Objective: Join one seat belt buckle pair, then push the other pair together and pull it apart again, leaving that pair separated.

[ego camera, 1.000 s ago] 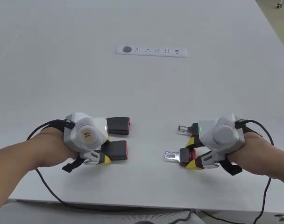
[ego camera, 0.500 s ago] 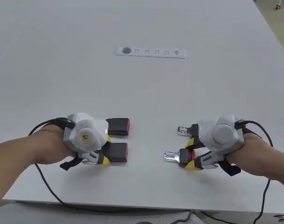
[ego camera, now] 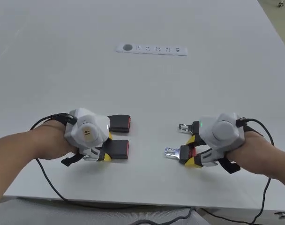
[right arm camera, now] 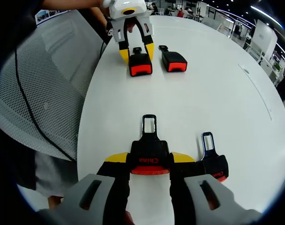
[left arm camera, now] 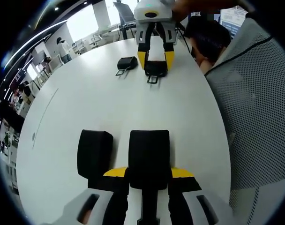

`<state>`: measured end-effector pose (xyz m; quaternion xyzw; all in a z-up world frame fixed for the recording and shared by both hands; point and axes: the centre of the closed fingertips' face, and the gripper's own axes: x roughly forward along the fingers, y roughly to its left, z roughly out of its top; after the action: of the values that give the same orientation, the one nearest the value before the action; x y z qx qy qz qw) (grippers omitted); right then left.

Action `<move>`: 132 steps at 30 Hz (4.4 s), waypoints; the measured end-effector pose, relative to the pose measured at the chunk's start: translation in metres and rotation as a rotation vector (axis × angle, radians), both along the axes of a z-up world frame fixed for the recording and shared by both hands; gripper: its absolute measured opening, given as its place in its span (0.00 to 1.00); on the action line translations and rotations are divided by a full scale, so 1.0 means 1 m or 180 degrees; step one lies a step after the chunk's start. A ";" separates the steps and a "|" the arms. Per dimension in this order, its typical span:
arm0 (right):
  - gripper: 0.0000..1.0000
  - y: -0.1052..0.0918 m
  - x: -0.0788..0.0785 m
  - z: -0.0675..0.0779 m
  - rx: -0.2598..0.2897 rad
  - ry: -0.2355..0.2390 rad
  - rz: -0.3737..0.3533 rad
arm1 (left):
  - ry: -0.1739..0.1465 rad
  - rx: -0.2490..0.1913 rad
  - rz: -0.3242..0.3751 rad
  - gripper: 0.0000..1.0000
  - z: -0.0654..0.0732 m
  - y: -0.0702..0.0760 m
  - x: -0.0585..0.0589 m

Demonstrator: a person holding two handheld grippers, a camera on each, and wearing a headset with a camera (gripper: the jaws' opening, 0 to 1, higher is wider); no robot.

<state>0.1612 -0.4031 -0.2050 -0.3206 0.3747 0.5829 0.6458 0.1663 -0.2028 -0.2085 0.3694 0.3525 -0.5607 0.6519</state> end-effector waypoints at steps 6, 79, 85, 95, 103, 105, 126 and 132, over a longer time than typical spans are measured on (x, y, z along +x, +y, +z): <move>0.31 0.000 0.002 0.000 -0.0015 0.0013 -0.0047 | -0.0003 0.0002 0.0002 0.33 0.000 0.000 0.000; 0.30 0.120 0.001 0.003 0.0188 -0.0158 0.0367 | 0.0146 0.0030 -0.0049 0.33 0.002 -0.005 -0.005; 0.30 0.121 0.002 0.002 0.0281 -0.0101 0.0315 | 0.0158 0.0021 -0.0063 0.33 0.001 -0.005 -0.005; 0.28 0.125 0.000 0.004 0.0358 -0.0120 0.0299 | 0.0166 -0.0021 -0.0093 0.32 0.000 -0.005 -0.004; 0.28 0.130 0.000 0.006 0.0424 -0.0109 0.0246 | 0.0175 -0.0095 -0.0049 0.32 0.000 -0.004 -0.003; 0.28 0.131 0.001 0.006 0.0425 -0.0118 0.0254 | 0.0171 -0.0109 -0.0033 0.32 0.000 -0.004 -0.002; 0.27 0.145 -0.002 0.005 0.0467 -0.0083 0.0331 | 0.0179 -0.0113 -0.0084 0.32 0.003 -0.004 -0.004; 0.28 0.144 0.000 0.005 0.0458 -0.0074 0.0301 | 0.0194 -0.0092 -0.0105 0.32 0.004 -0.003 -0.003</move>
<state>0.1607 -0.2590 -0.1999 -0.2975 0.3088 0.6344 0.6432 0.1628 -0.2059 -0.2048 0.3485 0.3579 -0.5873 0.6368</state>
